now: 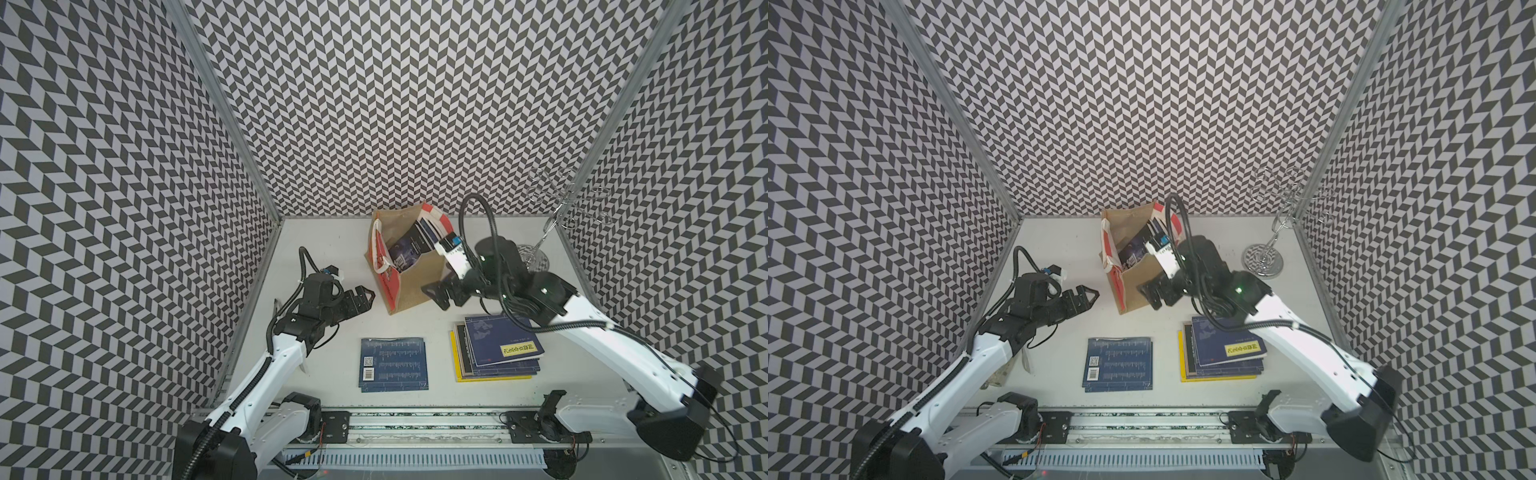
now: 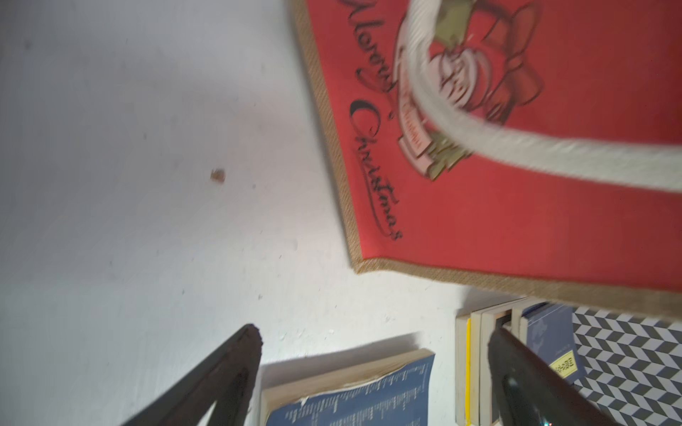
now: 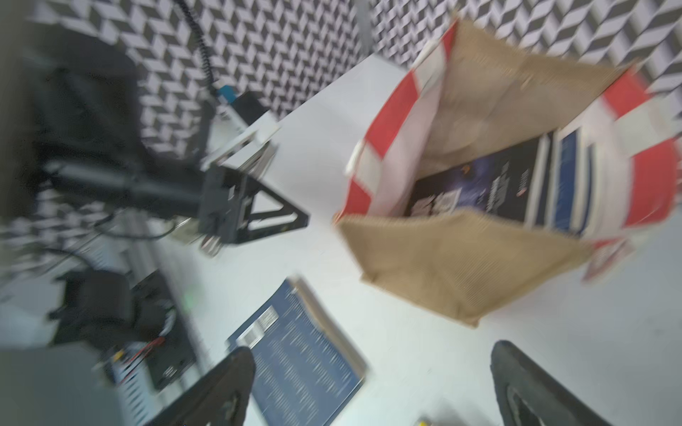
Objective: Put the books into the canvas bag
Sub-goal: Place the book in the canvas bag, then pick up the book from the book.
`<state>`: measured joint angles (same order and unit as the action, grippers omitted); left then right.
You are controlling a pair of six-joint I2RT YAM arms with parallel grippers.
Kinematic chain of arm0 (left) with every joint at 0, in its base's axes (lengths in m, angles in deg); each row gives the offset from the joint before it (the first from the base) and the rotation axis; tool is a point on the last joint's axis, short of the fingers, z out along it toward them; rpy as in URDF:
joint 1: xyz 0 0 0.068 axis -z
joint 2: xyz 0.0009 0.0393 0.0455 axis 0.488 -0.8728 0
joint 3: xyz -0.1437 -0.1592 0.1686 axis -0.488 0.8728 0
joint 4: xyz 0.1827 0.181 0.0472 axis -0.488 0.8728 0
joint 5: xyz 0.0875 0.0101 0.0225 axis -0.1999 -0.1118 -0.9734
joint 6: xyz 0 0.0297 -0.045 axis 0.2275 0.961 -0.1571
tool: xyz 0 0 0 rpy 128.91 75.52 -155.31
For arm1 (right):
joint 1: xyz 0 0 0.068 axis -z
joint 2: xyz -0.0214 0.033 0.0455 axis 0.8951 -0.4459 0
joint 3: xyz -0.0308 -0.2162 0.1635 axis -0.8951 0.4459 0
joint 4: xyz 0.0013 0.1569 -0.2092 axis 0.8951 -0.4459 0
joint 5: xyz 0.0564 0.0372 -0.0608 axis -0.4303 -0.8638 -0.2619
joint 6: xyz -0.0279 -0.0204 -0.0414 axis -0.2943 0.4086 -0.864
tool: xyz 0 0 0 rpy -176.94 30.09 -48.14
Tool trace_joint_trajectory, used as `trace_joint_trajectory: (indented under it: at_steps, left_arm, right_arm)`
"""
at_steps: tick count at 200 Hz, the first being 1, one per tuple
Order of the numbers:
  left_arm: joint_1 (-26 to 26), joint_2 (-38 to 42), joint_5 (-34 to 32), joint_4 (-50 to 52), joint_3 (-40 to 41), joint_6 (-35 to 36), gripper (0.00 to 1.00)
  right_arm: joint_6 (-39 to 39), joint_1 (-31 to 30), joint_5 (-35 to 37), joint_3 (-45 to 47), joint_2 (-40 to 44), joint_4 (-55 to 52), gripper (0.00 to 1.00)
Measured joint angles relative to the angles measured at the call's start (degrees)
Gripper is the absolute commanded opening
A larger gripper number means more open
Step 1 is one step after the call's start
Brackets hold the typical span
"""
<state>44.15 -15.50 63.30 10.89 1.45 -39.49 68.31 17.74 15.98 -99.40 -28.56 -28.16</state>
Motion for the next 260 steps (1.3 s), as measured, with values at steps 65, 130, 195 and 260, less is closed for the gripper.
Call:
trace_joint_trajectory:
  at_steps: [65, 130, 195, 260]
  left_arm:
    - [6.38, 6.99, -2.4, 0.02, 11.69, -8.46, 0.94]
    - [17.68, 13.33, -6.97, 2.4, 17.38, -16.09, 0.94]
    - [21.09, 12.0, -9.92, 4.55, 17.46, -18.64, 0.94]
    - [21.97, 10.99, -7.96, 3.87, 17.33, -17.86, 0.93]
  right_arm:
    - [15.23, -9.55, -8.5, 27.78, 7.15, 12.44, 0.99]
    - [23.17, -14.1, -11.21, 35.98, -3.89, 23.21, 0.99]
    - [25.03, -14.43, -11.78, 37.22, -12.37, 32.2, 1.0]
    - [24.74, -13.9, -11.91, 37.2, -14.23, 35.01, 0.99]
